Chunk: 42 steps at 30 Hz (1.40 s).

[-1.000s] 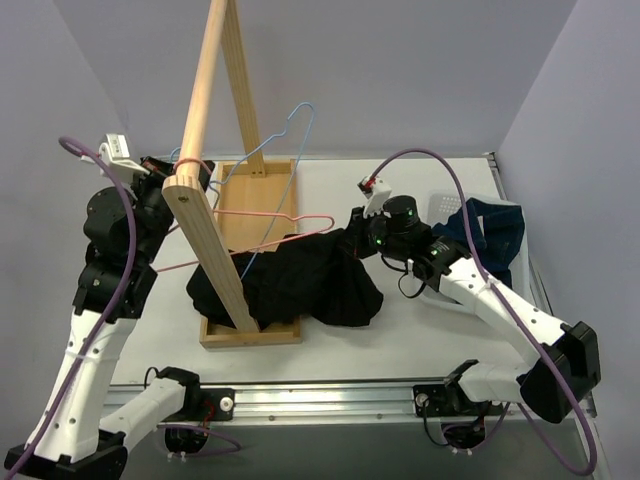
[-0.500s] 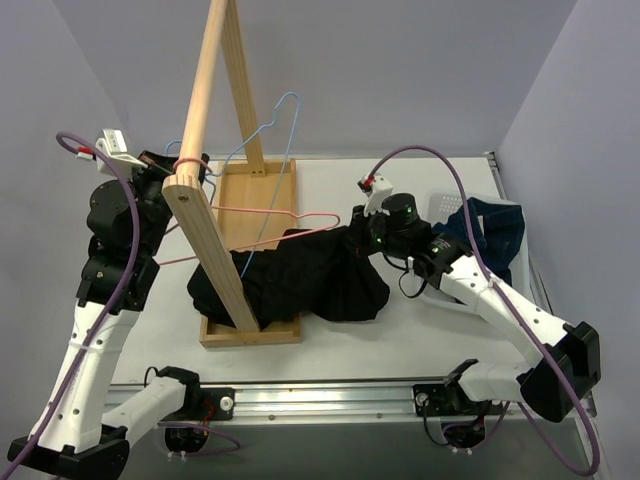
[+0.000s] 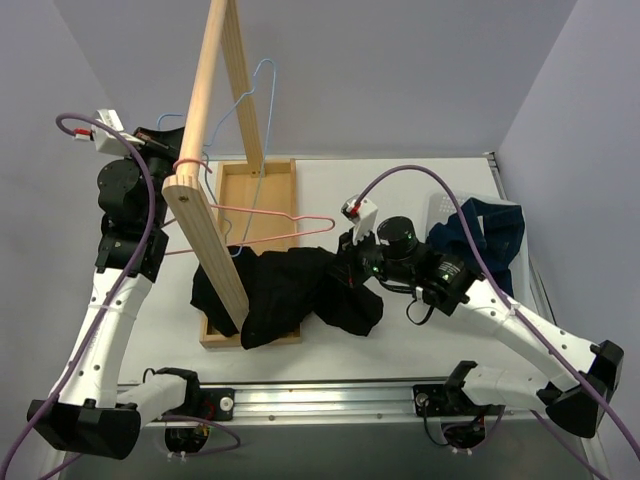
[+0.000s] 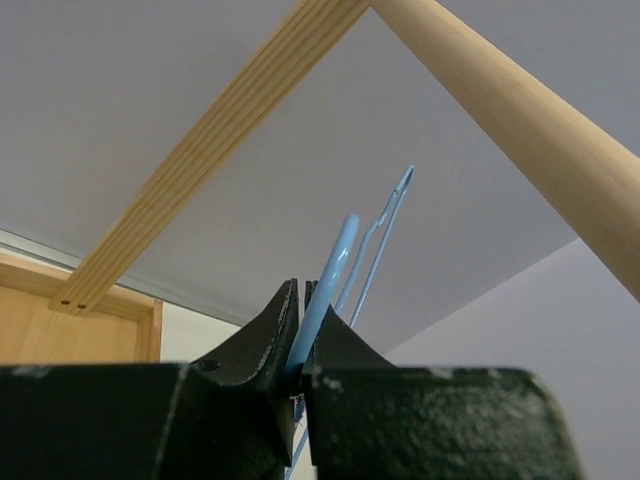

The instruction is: Remove the skirt from the hanger

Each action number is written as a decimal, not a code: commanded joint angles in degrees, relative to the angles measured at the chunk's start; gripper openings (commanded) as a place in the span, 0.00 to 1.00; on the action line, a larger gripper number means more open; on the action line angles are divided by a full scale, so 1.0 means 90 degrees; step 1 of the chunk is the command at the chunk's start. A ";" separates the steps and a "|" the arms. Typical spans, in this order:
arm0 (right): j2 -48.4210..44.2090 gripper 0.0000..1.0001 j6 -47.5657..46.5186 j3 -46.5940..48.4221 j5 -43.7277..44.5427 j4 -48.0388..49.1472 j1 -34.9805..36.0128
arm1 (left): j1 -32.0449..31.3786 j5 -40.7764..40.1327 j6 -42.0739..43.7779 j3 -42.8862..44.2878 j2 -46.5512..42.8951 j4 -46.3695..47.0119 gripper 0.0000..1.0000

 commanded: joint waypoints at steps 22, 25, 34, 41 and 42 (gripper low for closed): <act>0.1035 0.00 -0.1977 0.4554 0.6106 -0.1129 -0.1436 | 0.0413 0.0992 0.2641 0.1832 0.0017 -0.3554 0.02; 0.0889 0.00 -0.2504 0.4860 0.6617 -0.0633 -0.1436 | 0.0403 0.1080 0.2740 0.1676 -0.0119 -0.3662 0.02; 0.0244 0.00 -0.4544 0.4919 0.7926 0.1923 -0.1445 | 0.0403 0.1470 0.2564 0.1148 -0.0305 -0.3477 0.02; 0.0527 0.00 -0.6664 0.5319 0.8376 0.3665 -0.1445 | 0.0403 0.1548 0.2467 0.0982 -0.0412 -0.3428 0.02; 0.0614 0.00 -0.7072 0.5358 0.8386 0.3811 -0.1436 | 0.0393 0.1577 0.2447 0.0934 -0.0442 -0.3418 0.02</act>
